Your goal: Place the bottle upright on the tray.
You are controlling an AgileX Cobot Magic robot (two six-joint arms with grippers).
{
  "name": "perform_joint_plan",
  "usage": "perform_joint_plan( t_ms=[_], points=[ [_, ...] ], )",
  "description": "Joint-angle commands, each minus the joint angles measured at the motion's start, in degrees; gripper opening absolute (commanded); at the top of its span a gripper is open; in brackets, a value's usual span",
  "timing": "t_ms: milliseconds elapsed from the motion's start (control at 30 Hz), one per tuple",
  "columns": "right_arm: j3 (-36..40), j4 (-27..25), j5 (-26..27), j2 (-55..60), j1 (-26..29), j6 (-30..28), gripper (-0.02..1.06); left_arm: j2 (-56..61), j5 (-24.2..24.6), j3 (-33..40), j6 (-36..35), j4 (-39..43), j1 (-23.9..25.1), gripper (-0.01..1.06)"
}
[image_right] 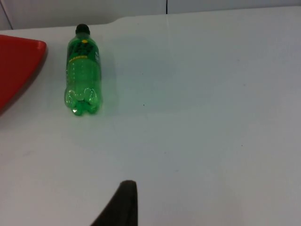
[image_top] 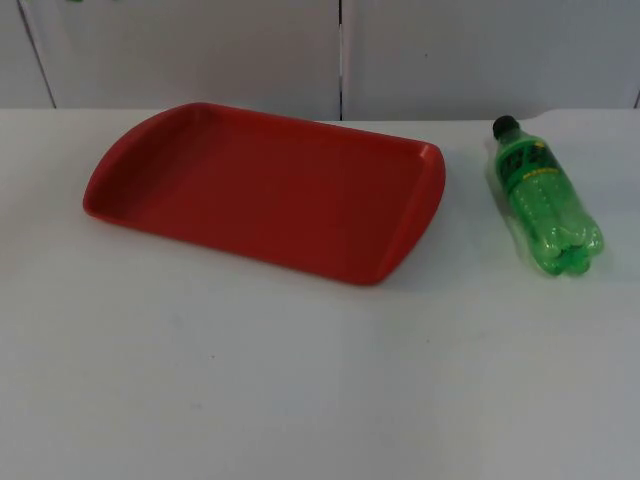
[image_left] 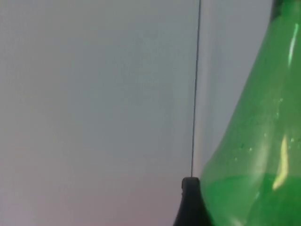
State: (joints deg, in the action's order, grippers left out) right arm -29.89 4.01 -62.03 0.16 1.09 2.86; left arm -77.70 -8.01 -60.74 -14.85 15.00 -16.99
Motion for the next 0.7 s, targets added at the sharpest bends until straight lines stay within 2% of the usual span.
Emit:
perform_joint_plan(
  t_ms=[0,100,133,300,333,467,500,533,600,667],
  points=[
    [0.4,-0.2,0.3,-0.2,0.3,-0.1,1.04,-1.6,-4.4,-0.2,0.6,0.7,0.5,0.0],
    [0.4,-0.2,0.3,-0.2,0.3,-0.1,1.04,-5.6,-11.1,-0.1,1.8,0.7,1.8,0.0],
    [0.4,-0.2,0.3,-0.2,0.3,-0.1,1.04,-5.6,-11.1,-0.1,1.8,0.7,1.8,0.0],
    [0.4,-0.2,0.3,-0.2,0.3,-0.1,1.04,-12.2,-20.5,-0.1,1.8,0.6,5.6,0.0],
    [0.4,-0.2,0.3,-0.2,0.3,-0.1,1.04,-12.2,-20.5,-0.1,1.8,0.6,5.6,0.0],
    [0.4,-0.2,0.3,-0.2,0.3,-0.1,1.04,-18.3,-31.9,-0.1,2.5,0.5,7.5,0.0],
    [0.4,-0.2,0.3,-0.2,0.3,-0.1,1.04,-18.3,-31.9,-0.1,2.5,0.5,7.5,0.0],
    [0.4,-0.2,0.3,-0.2,0.3,-0.1,1.04,-20.7,-36.3,-0.1,2.5,0.5,7.8,0.0],
    [0.4,-0.2,0.3,-0.2,0.3,-0.1,1.04,-23.7,-39.4,-0.5,3.9,0.5,7.8,0.0],
    [0.4,-0.2,0.3,-0.2,0.3,-0.1,1.04,-25.4,-39.8,-0.7,5.1,0.5,7.8,0.0]
  ],
)
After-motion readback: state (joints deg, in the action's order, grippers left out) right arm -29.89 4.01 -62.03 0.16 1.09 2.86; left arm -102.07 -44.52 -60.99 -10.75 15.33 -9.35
